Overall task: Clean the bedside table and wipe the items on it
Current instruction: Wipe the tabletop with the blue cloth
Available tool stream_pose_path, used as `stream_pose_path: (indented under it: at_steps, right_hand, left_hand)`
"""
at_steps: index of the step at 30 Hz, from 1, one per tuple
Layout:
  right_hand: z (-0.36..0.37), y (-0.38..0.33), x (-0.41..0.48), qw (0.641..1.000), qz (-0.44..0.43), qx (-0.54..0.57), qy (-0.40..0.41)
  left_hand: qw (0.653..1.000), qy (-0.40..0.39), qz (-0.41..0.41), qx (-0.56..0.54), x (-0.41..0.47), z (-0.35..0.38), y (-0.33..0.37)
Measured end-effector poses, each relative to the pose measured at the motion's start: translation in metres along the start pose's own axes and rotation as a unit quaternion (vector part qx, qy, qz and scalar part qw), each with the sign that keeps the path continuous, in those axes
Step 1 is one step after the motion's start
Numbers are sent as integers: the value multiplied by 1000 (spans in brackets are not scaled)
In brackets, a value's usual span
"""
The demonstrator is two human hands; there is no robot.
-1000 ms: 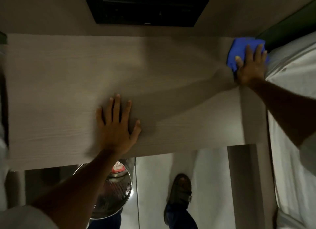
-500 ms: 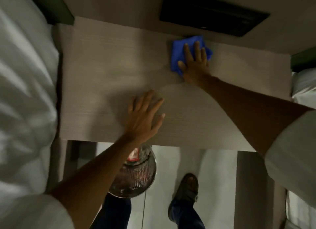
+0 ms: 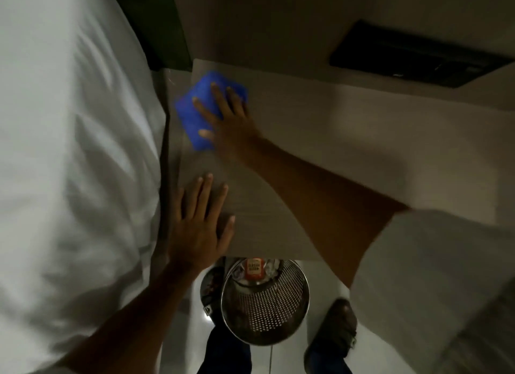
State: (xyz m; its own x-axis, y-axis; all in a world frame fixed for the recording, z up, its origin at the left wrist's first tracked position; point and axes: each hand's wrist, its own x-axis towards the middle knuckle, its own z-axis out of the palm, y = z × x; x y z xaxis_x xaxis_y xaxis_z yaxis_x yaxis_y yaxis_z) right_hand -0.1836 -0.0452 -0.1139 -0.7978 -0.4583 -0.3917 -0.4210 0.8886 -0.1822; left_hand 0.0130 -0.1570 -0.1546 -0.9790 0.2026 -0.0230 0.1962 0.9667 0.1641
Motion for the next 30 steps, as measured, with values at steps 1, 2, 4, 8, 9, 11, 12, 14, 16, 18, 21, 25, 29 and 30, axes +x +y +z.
stream_pose_path:
  at_steps: [1,2,4,8,9,11,12,14,16,18,21,25,29,30]
  right_hand:
    - [7,3,-17,1000,-7,-2,2]
    - [15,15,-34,1000,4,4,14]
    - [26,52,-73,996,66,37,50]
    - [49,133,-156,967,238,43,86]
    - [53,154,-176,954,283,47,83]
    - [57,189,-207,930,362,31,56]
    - [56,200,-215,916,398,38,43]
    - [51,209,-212,878,465,73,89]
    - [52,196,-189,860,487,80,133]
    - [55,169,-163,880,442,101,142]
    - [60,114,-122,928,336,86,137]
    - [57,18,-75,974,184,80,105]
    - [75,-66,-75,995,49,48,69]
    - [84,-80,-85,996,24,44,70]
  left_hand:
    - [1000,5,-6,4,-4,1,3]
    - [1000,5,-9,8,-4,3,7]
    - [1000,2,-13,10,-1,8,7]
    - [999,-19,-19,35,-3,12,-11]
    - [999,-18,-20,36,-4,11,-13]
    - [999,-5,-18,35,-4,13,-16]
    - [999,2,-13,33,-1,12,-16]
    - [999,4,-6,31,7,8,-13]
    - [999,9,-8,32,7,7,-13]
    - [1000,2,-7,22,6,4,-10]
    - [1000,-11,-15,15,0,2,-16]
    - [991,-29,-127,14,-54,-4,-27]
    - [987,-18,-155,-25,-95,-13,-18]
    - [987,-11,-157,-37,-97,-15,-17]
